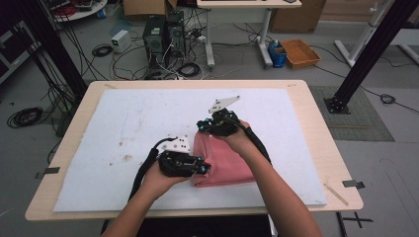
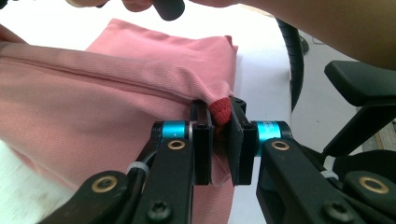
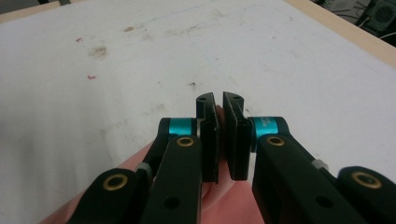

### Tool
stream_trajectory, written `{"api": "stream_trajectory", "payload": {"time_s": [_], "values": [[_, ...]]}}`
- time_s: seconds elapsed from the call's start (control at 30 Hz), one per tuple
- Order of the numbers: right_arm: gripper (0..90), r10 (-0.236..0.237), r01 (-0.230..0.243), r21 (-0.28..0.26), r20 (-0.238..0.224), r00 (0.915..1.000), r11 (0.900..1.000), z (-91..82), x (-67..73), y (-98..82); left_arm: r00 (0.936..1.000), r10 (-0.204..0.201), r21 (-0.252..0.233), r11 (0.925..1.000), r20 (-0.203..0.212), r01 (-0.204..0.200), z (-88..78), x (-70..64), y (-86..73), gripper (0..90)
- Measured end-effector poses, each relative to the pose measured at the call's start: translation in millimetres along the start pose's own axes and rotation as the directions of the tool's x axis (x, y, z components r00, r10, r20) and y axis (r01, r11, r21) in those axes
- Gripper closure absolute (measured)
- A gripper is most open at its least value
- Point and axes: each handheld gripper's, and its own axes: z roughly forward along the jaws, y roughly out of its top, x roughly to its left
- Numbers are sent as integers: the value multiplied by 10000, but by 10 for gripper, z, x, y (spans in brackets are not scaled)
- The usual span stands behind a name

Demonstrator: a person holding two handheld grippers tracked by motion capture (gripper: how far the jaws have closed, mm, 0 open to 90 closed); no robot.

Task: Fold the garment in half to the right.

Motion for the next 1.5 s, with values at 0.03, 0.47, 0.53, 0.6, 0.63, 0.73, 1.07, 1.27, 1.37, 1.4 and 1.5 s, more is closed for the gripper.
{"api": "stream_trajectory", "payload": {"time_s": [0.03, 0.47, 0.53, 0.6, 0.63, 0.73, 1.07, 1.27, 1.37, 1.4, 1.5], "values": [[858, 63, -63, -12, 43, 10000, 10000, -24, -7, -15, 10000, 69, 39, 10000, 43, -69, 26, 0, 21, 816], [857, 303, -303, -17, 635, 9975, 9995, -305, -147, -199, 9979, 297, 316, 9990, 567, -315, 367, 15, 215, 815], [857, 305, -308, 25, 763, 9966, 9995, -350, -164, -230, 9974, 298, 352, 9989, 660, -322, 434, 19, 246, 815], [857, 344, -349, 42, 872, 9956, 9994, -392, -188, -272, 9966, 359, 412, 9984, 738, -390, 506, 23, 281, 815], [857, 358, -368, 84, 977, 9946, 9993, -413, -203, -295, 9962, 357, 435, 9983, 794, -392, 545, 25, 298, 815], [857, 482, -496, 97, 1150, 9922, 9987, -483, -260, -375, 9948, 352, 496, 9980, 952, -400, 672, 33, 336, 815], [856, 828, -917, 445, 1715, 9817, 9948, -673, -439, -635, 9925, 274, 688, 9970, 1192, -358, 1080, 37, 418, 815], [856, 1145, -1245, 417, 1889, 9753, 9913, -717, -506, -787, 9918, 267, 869, 9955, 1254, -378, 1229, 39, 444, 815], [857, 1159, -1296, 565, 2007, 9728, 9900, -732, -528, -839, 9912, 207, 903, 9954, 1304, -327, 1293, 28, 457, 815], [856, 1075, -1231, 637, 2085, 9721, 9903, -739, -533, -854, 9912, 207, 903, 9954, 1304, -327, 1293, 28, 457, 815], [856, 1022, -1202, 716, 2174, 9707, 9902, -751, -536, -867, 9905, 221, 932, 9950, 1359, -350, 1336, 25, 474, 815]]}}
